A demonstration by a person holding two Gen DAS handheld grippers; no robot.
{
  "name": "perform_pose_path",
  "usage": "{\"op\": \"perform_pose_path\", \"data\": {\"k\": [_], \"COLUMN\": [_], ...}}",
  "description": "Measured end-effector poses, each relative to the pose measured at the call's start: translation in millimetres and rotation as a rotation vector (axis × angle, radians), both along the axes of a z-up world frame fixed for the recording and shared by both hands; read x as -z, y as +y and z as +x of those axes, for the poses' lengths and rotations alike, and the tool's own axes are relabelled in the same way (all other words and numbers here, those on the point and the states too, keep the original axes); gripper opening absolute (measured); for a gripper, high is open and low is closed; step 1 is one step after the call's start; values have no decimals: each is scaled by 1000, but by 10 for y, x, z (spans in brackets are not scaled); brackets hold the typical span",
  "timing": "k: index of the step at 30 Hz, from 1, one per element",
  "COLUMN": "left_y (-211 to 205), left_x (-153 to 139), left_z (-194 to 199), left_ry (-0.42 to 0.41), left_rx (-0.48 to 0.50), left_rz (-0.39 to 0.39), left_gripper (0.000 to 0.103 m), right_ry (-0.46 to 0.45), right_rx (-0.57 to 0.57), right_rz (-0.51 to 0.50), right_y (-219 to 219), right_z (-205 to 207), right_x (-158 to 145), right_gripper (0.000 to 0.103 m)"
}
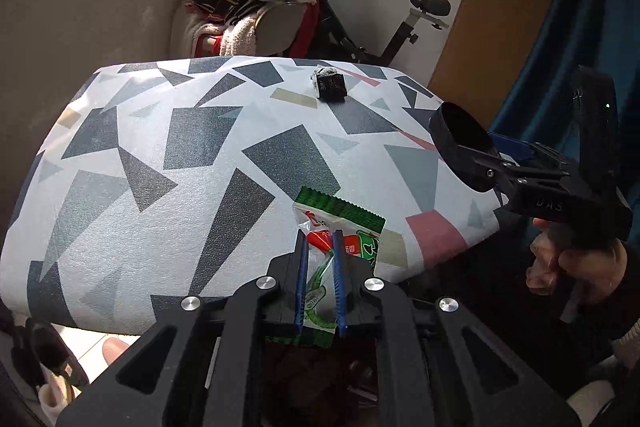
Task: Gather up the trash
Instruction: 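Carry the green wrapper and black lid down and release both into the bin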
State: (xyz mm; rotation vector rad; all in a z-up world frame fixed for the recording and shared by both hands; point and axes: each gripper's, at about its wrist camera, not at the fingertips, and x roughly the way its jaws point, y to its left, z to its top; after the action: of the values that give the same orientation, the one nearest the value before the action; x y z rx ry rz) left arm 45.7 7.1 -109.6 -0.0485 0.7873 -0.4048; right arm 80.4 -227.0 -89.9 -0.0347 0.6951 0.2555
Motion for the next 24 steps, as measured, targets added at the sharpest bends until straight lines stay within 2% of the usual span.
{"op": "perform_pose_path", "data": {"k": [10,18,20,21,24], "left_y": [17,-21,-51,-61,-60], "left_x": [177,305,321,320,301], "left_z": [-334,-480,-526,-547,-599], "left_ry": [38,63,60,55,37], "left_rx": [-30,-7,8,11,17], "left_rz": [-9,-7,-4,-1,-4], "left_gripper": [12,14,20,28,40], "right_ry": [-5,-4,0,4,15], "right_rx": [-3,-22,-22,-22,-23], "right_rz": [42,20,24,28,32], "right_y": [40,113,114,114,127], "right_z": [-253,-390,-422,-438,-495], "right_x": [16,87,108,123,180], "right_gripper": [93,93,93,93,93]}}
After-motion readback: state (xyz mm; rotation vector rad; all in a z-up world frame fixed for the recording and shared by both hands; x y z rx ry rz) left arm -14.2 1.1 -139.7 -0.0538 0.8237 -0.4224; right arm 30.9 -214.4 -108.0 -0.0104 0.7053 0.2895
